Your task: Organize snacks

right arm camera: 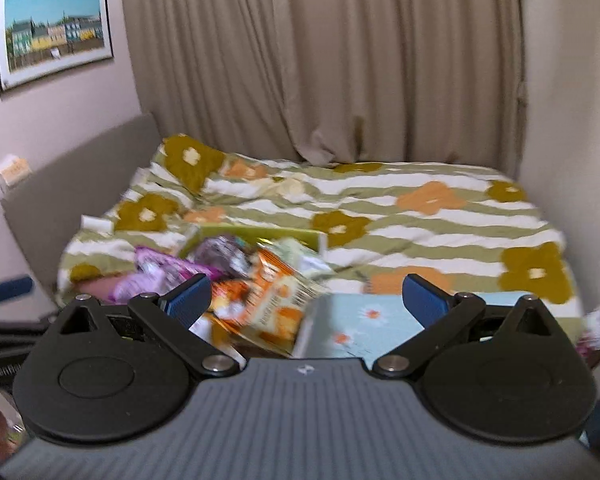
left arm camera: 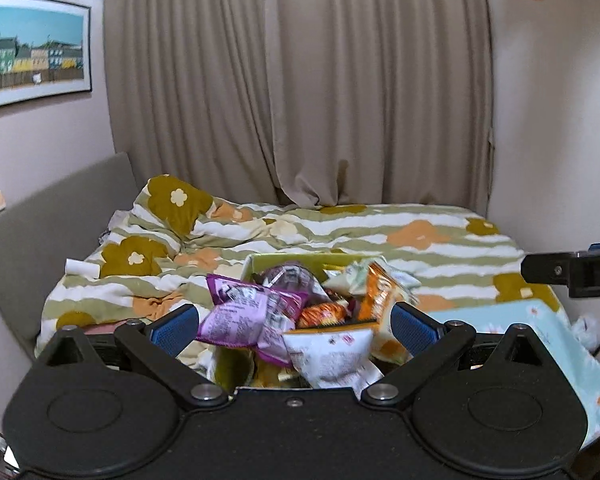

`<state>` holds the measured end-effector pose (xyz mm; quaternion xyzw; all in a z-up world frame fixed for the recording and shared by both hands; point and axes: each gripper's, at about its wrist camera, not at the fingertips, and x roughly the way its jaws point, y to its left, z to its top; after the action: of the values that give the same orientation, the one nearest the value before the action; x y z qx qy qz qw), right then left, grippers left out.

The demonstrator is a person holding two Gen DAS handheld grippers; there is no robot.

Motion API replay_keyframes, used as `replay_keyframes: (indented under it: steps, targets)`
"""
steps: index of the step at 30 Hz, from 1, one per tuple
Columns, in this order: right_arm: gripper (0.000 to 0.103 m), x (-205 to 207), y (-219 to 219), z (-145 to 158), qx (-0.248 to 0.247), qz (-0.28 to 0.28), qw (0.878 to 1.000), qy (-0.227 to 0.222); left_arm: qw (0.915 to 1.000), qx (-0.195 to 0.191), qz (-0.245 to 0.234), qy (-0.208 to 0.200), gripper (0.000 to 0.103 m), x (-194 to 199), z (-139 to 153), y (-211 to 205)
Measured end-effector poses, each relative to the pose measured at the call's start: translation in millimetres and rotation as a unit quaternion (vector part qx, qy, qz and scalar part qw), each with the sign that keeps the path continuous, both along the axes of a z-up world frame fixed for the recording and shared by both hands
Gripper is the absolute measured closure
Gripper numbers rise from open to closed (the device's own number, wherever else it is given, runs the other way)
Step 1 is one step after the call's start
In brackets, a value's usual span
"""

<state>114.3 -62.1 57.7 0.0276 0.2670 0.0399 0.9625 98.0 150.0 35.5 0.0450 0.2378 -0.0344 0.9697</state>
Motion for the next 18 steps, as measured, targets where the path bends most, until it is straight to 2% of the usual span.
replay_keyframes:
  steps: [4, 11, 14, 18]
  targets:
    - [0.0, -25.2, -10.5, -10.6, -0.021, -0.022, 0.999, 0.017, 0.9999, 0.013, -0.003, 0.002, 0.0, -17.8, -5.5, -15.5]
    - [0.0, -60.5, -36.9, -36.5, -0.034, -0.059, 0.997, 0.048, 0.9997, 0.007, -0.005, 0.024, 0.0, -35.1, -19.8, -32.8]
    - [0.0, -66.9, -45.9, -44.8, -0.033, -0.073, 0.995, 0.058, 0.9995, -0.002, -0.012, 0.029, 0.0, -38.9, -25.3, -38.3]
    - [0.0, -71.9, -56.3, -51.0, -0.026, -0.088, 0.994, 0.066, 0.9994, 0.006, -0.02, 0.029, 0.0, -42.9, -28.5, -48.8]
